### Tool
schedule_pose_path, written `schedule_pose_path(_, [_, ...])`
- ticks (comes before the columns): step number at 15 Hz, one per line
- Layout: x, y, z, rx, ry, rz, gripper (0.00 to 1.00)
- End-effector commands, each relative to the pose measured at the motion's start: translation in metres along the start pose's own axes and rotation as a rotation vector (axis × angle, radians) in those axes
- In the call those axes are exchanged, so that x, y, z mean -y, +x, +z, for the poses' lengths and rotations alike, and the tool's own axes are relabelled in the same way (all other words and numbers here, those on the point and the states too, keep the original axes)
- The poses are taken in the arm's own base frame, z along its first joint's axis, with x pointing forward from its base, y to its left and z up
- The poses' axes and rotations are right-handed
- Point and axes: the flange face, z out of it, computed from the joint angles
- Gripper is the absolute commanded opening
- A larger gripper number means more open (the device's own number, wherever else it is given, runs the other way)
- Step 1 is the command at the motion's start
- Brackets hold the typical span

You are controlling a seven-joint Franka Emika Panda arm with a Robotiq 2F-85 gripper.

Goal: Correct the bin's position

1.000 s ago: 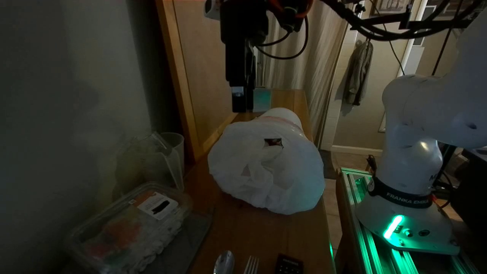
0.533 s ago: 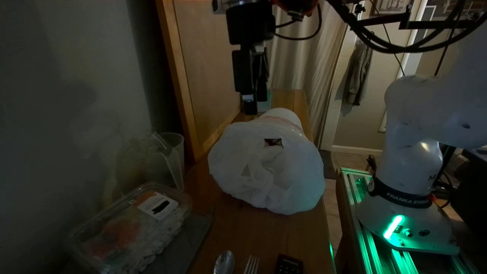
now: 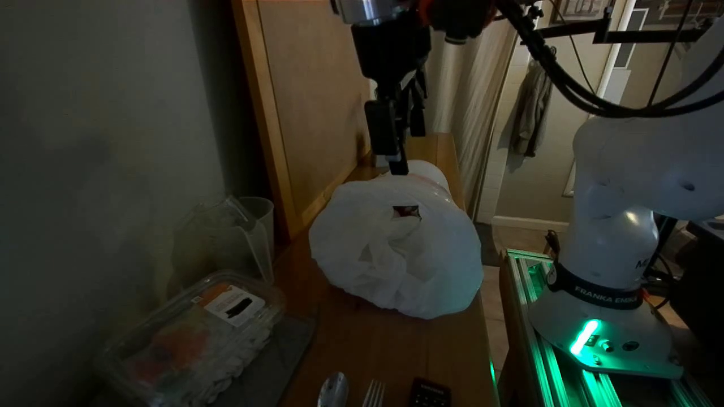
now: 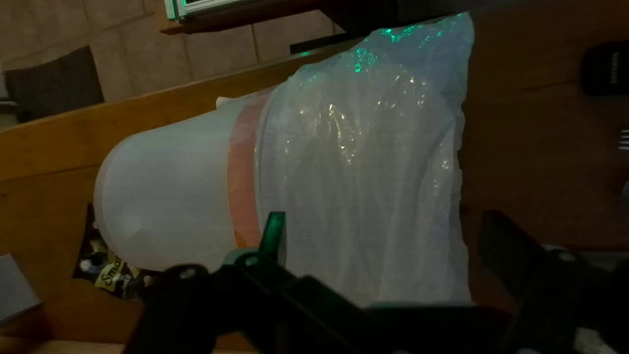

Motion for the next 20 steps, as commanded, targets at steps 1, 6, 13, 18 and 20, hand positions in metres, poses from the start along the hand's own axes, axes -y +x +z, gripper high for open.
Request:
schedule_pose_path(1, [0.015,0.0,0.005,-0.035,-0.077,0.041,1.0])
schedule_pose_path(6, [0.028,-0.003,0.013,-0.075,-0.117,0.034,1.0])
schedule_pose_path(13, [0.049,0.0,0.034,-0.112,-0.113,-0.021,1.0])
schedule_pose_path(18, [0.053,0.002,0.055,-0.102,-0.146,-0.037,0.95])
schedule_pose_path(20, [0.053,0.003,0.061,-0.097,-0.164,-0.043,0.71])
